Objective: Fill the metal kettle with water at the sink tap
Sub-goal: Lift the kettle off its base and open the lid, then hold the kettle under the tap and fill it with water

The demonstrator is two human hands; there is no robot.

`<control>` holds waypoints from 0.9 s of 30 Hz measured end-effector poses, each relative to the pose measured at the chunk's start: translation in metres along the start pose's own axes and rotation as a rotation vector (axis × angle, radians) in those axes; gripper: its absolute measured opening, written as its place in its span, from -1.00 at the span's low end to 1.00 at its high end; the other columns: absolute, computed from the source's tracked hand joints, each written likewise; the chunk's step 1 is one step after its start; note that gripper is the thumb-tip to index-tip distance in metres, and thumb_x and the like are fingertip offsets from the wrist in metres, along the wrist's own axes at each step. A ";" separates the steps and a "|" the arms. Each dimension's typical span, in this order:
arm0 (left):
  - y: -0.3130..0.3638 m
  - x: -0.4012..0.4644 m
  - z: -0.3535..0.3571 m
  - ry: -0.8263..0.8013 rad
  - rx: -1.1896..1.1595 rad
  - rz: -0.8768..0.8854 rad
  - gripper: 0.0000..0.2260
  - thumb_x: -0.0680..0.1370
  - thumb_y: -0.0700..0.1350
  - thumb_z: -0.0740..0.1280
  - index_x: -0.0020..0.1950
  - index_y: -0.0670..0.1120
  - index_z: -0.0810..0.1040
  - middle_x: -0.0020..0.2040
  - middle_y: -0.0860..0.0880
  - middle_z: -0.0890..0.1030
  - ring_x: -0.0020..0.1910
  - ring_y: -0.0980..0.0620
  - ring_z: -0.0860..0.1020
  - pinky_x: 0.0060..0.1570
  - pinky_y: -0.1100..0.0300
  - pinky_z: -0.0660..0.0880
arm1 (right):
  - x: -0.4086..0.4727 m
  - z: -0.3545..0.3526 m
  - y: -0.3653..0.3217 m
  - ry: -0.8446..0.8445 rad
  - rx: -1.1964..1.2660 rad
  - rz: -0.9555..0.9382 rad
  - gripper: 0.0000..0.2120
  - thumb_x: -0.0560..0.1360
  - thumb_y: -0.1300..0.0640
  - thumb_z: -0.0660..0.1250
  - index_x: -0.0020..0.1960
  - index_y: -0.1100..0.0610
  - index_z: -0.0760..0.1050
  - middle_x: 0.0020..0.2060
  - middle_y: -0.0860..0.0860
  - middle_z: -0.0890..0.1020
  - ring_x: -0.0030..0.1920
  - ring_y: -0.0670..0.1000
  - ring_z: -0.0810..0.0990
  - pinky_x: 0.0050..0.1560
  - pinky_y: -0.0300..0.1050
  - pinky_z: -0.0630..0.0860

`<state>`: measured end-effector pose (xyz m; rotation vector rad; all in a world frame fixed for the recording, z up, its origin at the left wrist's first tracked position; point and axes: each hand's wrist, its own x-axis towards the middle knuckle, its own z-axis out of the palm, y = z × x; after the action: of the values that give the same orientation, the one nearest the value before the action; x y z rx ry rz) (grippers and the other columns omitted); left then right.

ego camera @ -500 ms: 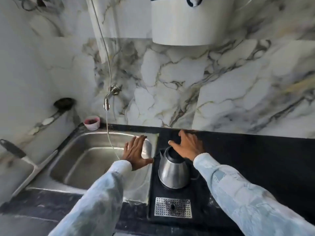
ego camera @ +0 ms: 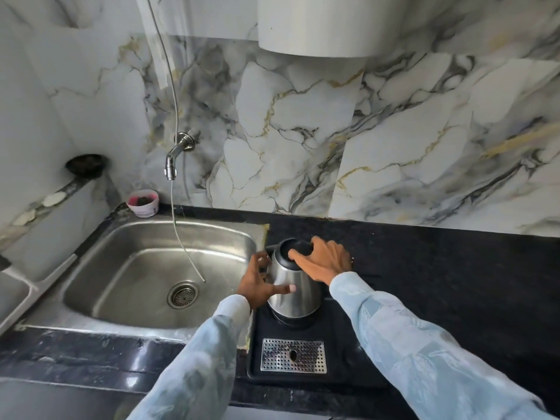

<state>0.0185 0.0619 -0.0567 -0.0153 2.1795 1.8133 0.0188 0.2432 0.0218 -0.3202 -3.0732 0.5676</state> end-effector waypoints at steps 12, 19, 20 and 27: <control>0.041 0.035 -0.196 0.098 0.021 -0.101 -0.10 0.32 -0.30 0.67 0.56 -0.02 0.30 0.47 -0.16 0.46 0.43 -0.21 0.51 0.43 -0.16 0.48 | 0.070 0.044 -0.163 0.023 0.445 -0.113 -0.52 0.43 -0.25 -0.18 -0.39 0.00 0.32 0.03 0.29 0.72 0.08 0.33 0.64 -0.01 0.05 0.40; 0.056 0.104 -0.311 0.333 0.307 -0.151 -0.60 0.46 -0.37 0.44 0.28 -0.13 0.65 0.22 -0.19 0.67 0.18 -0.19 0.62 0.24 0.02 0.53 | 0.123 0.102 -0.247 -0.017 0.484 -0.098 -0.33 0.47 -0.25 -0.18 -0.19 0.12 0.59 0.17 0.28 0.70 0.20 0.38 0.61 0.16 0.12 0.47; 0.061 0.118 -0.321 0.393 0.356 -0.126 -0.68 0.48 -0.31 0.44 0.24 -0.18 0.67 0.18 -0.22 0.70 0.17 -0.20 0.64 0.22 0.06 0.52 | 0.130 0.108 -0.256 -0.017 0.479 -0.090 -0.28 0.47 -0.26 -0.18 -0.09 0.14 0.65 0.19 0.28 0.70 0.22 0.38 0.60 0.20 0.13 0.47; 0.089 0.209 -0.342 0.529 0.766 0.076 -0.51 0.45 0.28 0.40 0.09 -0.11 0.73 0.07 -0.13 0.74 0.13 -0.22 0.67 0.12 -0.03 0.56 | 0.178 0.143 -0.299 0.008 0.487 0.001 -0.27 0.42 -0.31 -0.20 -0.07 0.12 0.61 0.18 0.26 0.68 0.22 0.35 0.57 0.21 0.11 0.43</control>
<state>-0.2754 -0.2104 0.0319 -0.2700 3.1466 0.9528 -0.2204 -0.0450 -0.0132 -0.3093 -2.7951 1.2680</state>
